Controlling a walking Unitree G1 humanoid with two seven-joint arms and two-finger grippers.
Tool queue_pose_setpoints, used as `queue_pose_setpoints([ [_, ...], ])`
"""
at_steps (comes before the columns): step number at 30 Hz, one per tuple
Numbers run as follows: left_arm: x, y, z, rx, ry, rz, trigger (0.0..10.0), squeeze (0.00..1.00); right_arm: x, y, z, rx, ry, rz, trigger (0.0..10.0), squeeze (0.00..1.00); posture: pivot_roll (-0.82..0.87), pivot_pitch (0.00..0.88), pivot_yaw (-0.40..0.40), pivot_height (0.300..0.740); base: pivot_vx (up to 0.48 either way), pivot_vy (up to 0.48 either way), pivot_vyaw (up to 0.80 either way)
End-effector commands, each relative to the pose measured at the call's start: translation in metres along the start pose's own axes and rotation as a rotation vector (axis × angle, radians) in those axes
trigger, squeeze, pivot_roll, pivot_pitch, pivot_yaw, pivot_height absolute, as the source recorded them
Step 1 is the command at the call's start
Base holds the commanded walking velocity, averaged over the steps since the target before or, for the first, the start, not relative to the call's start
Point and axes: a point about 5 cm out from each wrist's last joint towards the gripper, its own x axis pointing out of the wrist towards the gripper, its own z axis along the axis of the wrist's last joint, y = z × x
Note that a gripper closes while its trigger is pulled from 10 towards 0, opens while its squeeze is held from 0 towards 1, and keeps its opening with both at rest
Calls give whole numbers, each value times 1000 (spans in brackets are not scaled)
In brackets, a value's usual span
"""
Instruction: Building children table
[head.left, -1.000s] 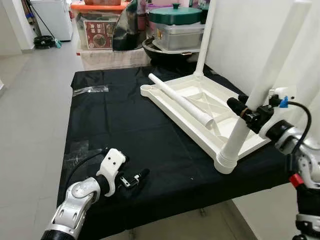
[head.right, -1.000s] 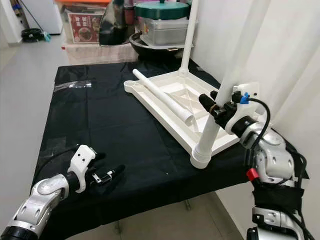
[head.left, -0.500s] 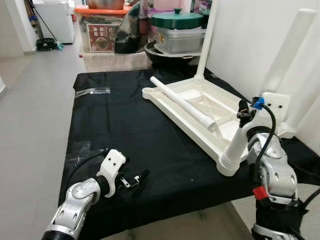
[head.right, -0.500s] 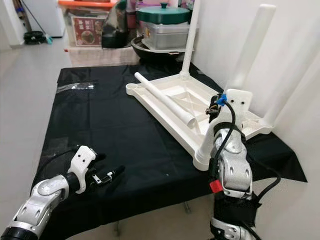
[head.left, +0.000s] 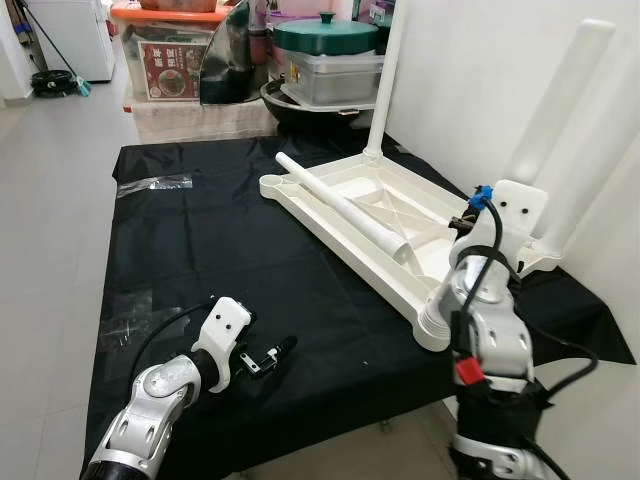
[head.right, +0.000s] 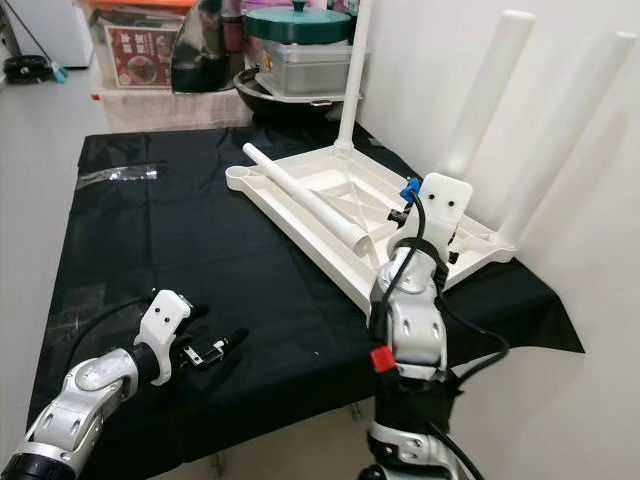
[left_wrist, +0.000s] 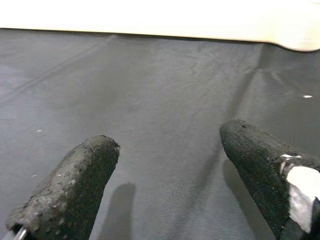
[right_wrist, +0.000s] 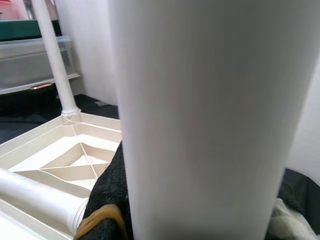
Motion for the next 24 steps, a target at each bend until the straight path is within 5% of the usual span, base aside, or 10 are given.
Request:
queue_pose_setpoints([
  [1, 0, -4, -1, 3, 1, -5, 10000, 0, -3, -1, -29, -48, 131, -26, 0, 0, -18, 0, -100, 740, 0, 0, 0],
  [11, 1, -3, -1, 6, 3, -6, 10000, 0, -4, 1, -21, -40, 91, -42, 0, 0, -24, 0, -89, 740, 0, 0, 0],
  [12, 1, -3, -1, 7, 2, -7, 10000, 0, -4, 1, -21, -38, 97, -34, 1451, 0, -26, 0, -86, 740, 0, 0, 0],
  [14, 1, -3, -1, 7, 2, -7, 10000, 0, -4, 1, -21, -38, 97, -34, 1451, 0, -26, 0, -86, 740, 0, 0, 0],
  [15, 1, -3, -1, 7, 2, -8, 10000, 0, -3, 2, -22, -36, 101, -32, 5216, 0, -27, 0, -85, 740, 0, 0, 0],
  [16, 2, -3, -1, 7, 2, -9, 10000, 0, -2, 1, -22, -37, 103, -30, 10000, 0, -28, 0, -84, 740, 0, 0, 0],
  [19, 2, -3, 0, 7, 1, -11, 10000, 0, -2, 1, -21, -39, 100, -28, 10000, 0, -28, 0, -83, 740, 0, 0, 0],
  [21, 2, -3, 0, 5, 1, -13, 10000, 0, -1, 2, -15, -34, 81, -19, 10000, 506, -31, 0, -84, 740, 0, 0, 0],
  [23, 2, -3, 0, 5, 1, -13, 10000, 0, -1, 2, -15, -34, 81, -19, 10000, 506, -31, 0, -84, 740, 0, 0, 0],
  [24, 2, -4, 0, 3, 1, -14, 10000, 0, -1, 3, -12, -31, 73, -14, 10000, 306, -31, 0, -84, 740, 0, 0, 0],
])
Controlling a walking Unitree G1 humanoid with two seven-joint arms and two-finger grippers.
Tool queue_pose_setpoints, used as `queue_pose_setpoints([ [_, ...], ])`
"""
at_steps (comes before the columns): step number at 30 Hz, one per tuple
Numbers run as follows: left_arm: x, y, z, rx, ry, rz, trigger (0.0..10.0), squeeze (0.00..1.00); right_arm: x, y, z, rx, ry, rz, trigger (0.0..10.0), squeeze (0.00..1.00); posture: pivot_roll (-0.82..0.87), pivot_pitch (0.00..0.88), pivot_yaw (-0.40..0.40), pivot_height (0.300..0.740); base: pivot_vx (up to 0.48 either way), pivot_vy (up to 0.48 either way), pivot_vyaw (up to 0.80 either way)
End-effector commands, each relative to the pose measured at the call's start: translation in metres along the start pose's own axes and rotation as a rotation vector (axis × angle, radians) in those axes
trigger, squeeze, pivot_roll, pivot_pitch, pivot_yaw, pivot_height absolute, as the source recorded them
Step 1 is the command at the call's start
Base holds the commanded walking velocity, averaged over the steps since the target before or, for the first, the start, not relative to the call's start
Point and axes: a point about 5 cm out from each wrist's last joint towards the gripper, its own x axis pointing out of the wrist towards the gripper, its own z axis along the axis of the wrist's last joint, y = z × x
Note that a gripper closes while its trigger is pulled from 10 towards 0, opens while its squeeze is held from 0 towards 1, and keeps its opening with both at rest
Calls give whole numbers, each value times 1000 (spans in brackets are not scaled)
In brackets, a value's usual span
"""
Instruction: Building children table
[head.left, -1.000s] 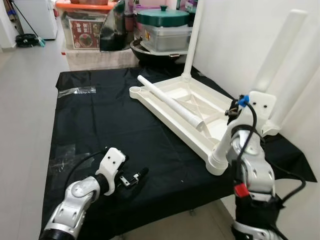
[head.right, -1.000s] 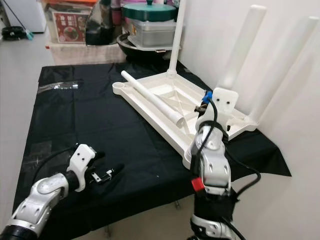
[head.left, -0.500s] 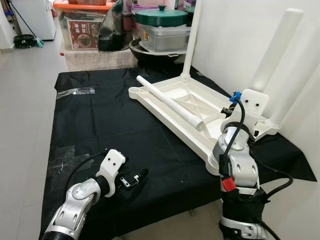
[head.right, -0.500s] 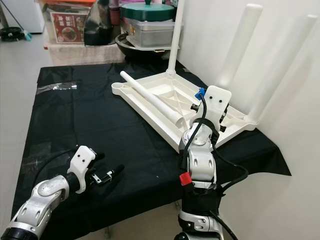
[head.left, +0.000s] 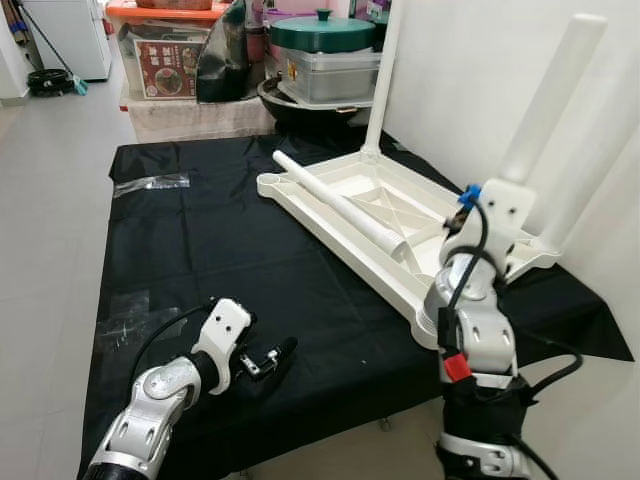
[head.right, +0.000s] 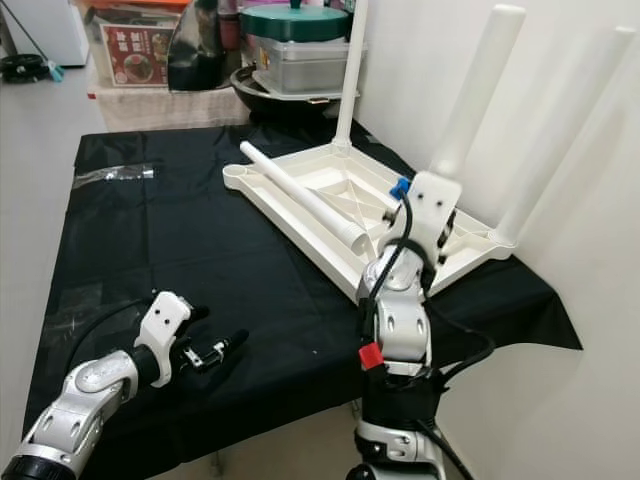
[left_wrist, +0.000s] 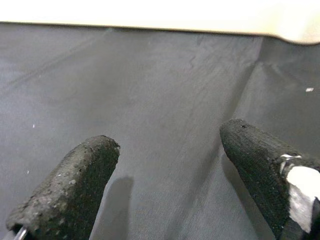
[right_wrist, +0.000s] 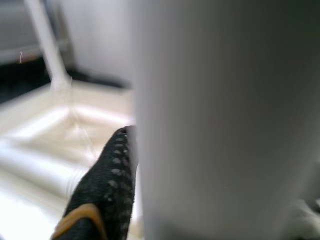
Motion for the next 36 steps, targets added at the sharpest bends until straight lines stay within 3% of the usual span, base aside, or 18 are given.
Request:
queue_pose_setpoints([
  [1, 2, -4, 0, 4, 0, -16, 10000, 0, 1, -2, 1, 7, 9, -4, 10000, 306, -31, 0, -84, 740, 0, 0, 0],
  [4, 2, -4, 0, 2, 1, -19, 10000, 0, 0, -1, 10, 14, -24, 1, 10000, 259, -32, 0, -84, 740, 0, 0, 0],
  [5, 2, -5, 0, 2, 1, -19, 10000, 0, 0, 0, 13, 16, -40, 5, 10000, 94, -32, 0, -86, 740, 0, 0, 0],
  [6, 2, -5, 0, 2, 1, -19, 10000, 0, 0, 0, 16, 20, -49, 6, 10000, 47, -33, 0, -85, 740, 0, 0, 0],
  [23, 2, -5, -1, 0, 3, -24, 10000, 0, -4, -4, 38, 50, -120, 26, 10000, 59, -36, 0, -83, 740, 0, 0, 0],
  [28, 2, -5, -1, 0, 3, -27, 10000, 0, -6, -7, 46, 56, -154, 105, 10000, 125, -42, 0, -77, 740, 0, 0, 0],
  [29, 2, -4, -1, -1, 4, -27, 10000, 0, -5, -10, 49, 60, -169, 122, 10000, 980, -43, 0, -75, 740, 0, 0, 0],
  [36, 2, -3, -2, 1, 7, -28, 10000, 0, -1, -19, 62, 37, -203, 210, 10000, 1000, -48, 0, -69, 740, 0, 0, 0],
])
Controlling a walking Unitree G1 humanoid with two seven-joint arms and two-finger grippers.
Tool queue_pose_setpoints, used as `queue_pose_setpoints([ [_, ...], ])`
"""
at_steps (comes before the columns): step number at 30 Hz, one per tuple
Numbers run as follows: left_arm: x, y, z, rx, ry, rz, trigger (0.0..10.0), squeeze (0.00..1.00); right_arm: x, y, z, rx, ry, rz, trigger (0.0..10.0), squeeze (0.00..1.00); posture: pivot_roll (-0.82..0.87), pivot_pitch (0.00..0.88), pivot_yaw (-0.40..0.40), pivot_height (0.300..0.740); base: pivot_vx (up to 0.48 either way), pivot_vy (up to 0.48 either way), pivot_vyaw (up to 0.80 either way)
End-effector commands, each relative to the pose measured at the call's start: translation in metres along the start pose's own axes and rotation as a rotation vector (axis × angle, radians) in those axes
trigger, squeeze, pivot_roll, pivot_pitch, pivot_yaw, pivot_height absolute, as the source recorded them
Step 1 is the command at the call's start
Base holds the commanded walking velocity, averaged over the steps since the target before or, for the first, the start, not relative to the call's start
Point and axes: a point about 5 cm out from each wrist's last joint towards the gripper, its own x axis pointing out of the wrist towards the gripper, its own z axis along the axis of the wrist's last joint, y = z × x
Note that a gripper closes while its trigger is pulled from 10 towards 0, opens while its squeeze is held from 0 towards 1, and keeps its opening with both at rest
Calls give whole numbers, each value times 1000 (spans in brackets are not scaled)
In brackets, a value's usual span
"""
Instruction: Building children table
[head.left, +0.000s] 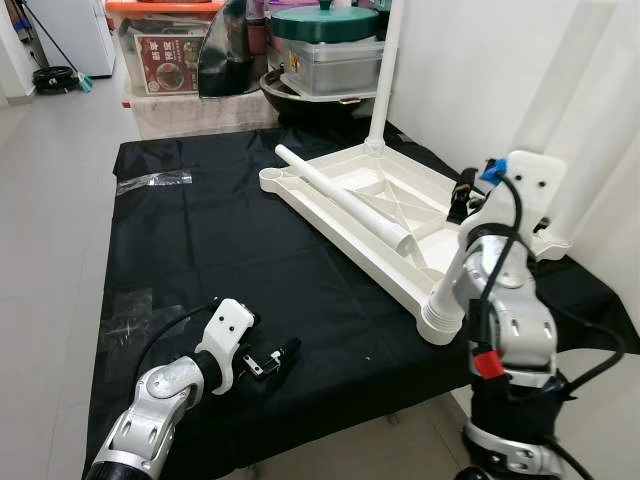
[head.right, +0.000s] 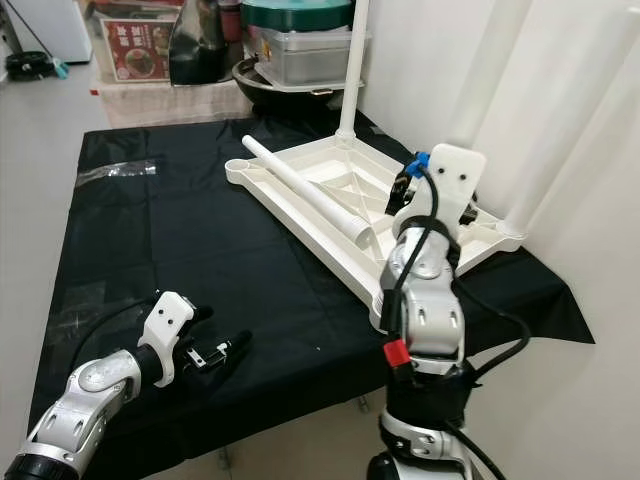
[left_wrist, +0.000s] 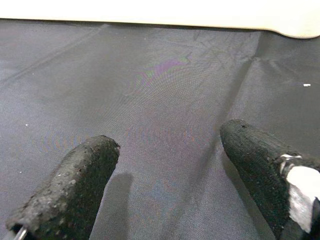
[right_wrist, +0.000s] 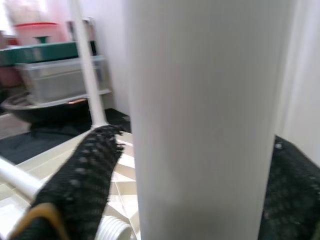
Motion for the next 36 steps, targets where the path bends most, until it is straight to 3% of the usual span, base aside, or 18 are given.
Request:
queue_pose_setpoints([
  [1, 1, -1, -2, -1, 8, -11, 10000, 0, 1, -3, 4, 8, 0, 26, 10000, 1000, -48, 0, -69, 740, 0, 0, 0],
  [8, 1, -1, -2, 0, 7, -11, 10000, 0, 6, -14, 14, -26, -20, 103, 10000, 1000, -51, 0, -64, 740, 0, 0, 0],
  [11, 1, -1, -2, 0, 8, -13, 10000, 0, 12, -26, 20, -65, -38, 158, 10000, 1000, -52, 0, -62, 740, 0, 0, 0],
  [12, 1, -1, -2, 1, 9, -12, 10000, 0, 17, -35, 25, -124, -51, 189, 10000, 1000, -50, 0, -66, 740, 0, 0, 0],
  [13, 1, 0, -2, 1, 9, -10, 10000, 0, 21, -44, 28, -162, -53, 214, 10000, 298, -50, 0, -66, 740, 0, 0, 0],
  [14, 1, 0, -2, 1, 9, -10, 10000, 0, 21, -44, 28, -162, -53, 214, 10000, 298, -50, 0, -66, 740, 0, 0, 0],
  [15, 1, 0, -3, 2, 9, -9, 10000, 0, 25, -49, 30, -170, -36, 274, 10000, 0, -47, 0, -65, 740, 0, 0, 0],
  [18, 0, 0, -3, 1, 10, -9, 10000, 0, 27, -52, 31, -159, -13, 337, 10000, 0, -47, 0, -65, 740, 0, 0, 0],
  [19, -1, 1, -3, 3, 12, -9, 10000, 0, 24, -50, 34, -119, -4, 465, 10000, 0, -46, 0, -63, 740, 0, 0, 0],
  [22, -1, 1, -3, 4, 13, -9, 10000, 0, 21, -49, 35, -92, 7, 563, 10000, 0, -46, 0, -62, 740, 0, 0, 0],
  [34, 0, 2, -2, 8, 12, -11, 10000, 0, 25, -58, 25, -108, 87, 683, 10000, 0, -42, 0, -61, 740, 0, 0, 0],
  [36, -1, 2, -3, 10, 13, -10, 10000, 0, 30, -66, 21, -106, 99, 762, 10000, 0, -38, 0, -64, 740, 0, 0, 0],
])
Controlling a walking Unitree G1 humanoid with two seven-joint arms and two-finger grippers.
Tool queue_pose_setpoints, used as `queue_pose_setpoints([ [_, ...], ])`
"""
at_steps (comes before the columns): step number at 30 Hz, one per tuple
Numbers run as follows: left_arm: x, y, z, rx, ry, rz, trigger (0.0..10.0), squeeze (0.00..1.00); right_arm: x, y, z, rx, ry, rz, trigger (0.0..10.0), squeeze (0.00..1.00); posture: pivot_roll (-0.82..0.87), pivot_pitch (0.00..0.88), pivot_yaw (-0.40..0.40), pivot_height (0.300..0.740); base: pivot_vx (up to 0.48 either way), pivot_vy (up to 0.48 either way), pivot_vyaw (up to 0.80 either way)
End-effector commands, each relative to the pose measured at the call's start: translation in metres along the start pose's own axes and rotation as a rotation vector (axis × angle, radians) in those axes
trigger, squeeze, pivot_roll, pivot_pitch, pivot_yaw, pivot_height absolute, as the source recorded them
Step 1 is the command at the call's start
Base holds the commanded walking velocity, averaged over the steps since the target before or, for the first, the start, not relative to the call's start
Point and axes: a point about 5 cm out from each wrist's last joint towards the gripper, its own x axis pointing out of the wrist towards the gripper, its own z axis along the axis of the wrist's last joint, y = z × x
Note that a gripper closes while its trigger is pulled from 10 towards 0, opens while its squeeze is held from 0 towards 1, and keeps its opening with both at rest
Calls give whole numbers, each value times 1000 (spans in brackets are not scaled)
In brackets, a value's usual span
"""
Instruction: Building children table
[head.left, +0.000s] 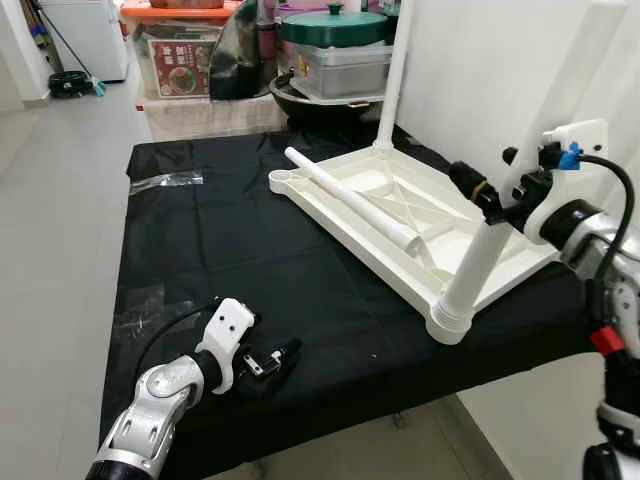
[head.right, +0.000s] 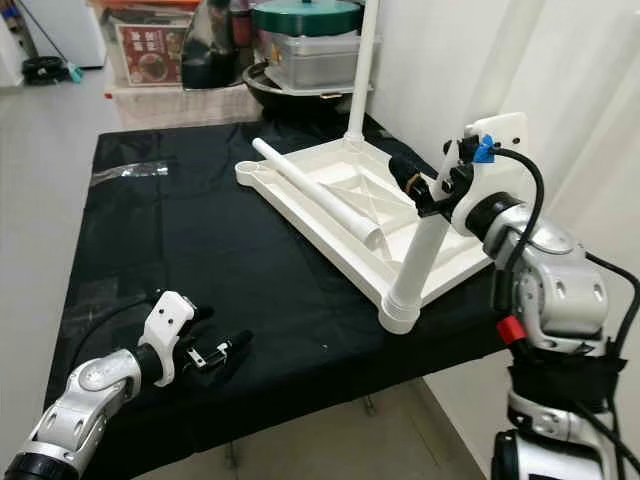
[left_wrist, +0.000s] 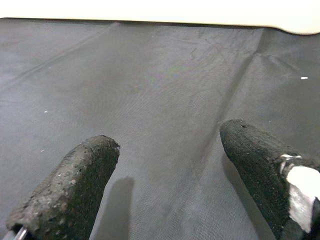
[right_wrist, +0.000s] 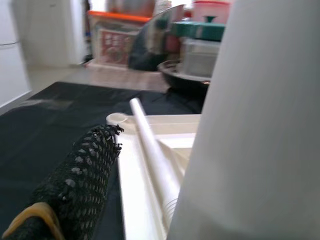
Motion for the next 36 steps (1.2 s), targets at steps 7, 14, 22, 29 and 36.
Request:
queue_pose_setpoints([
  [7, 0, 0, -3, 3, 12, -2, 10000, 0, -3, -17, -20, 34, 60, 179, 10000, 0, -34, 0, -68, 740, 0, 0, 0],
  [14, -3, 1, -3, 3, 15, 2, 10000, 0, -8, -35, -26, 72, 65, 252, 10000, 0, -25, 0, -72, 740, 0, 0, 0],
  [22, -2, 2, -3, 7, 15, 0, 10000, 0, -6, -42, -30, 55, 46, 294, 10000, 0, -19, 0, -69, 740, 0, 0, 0],
  [29, -3, 3, -2, 8, 13, 3, 10000, 0, -1, -40, -34, 29, 45, 373, 4431, 0, -15, 0, -72, 740, 0, 0, 0],
  [36, -3, 2, -2, 9, 14, 5, 10000, 0, 1, -43, -38, 22, 46, 378, 0, 0, -12, 0, -75, 740, 0, 0, 0],
])
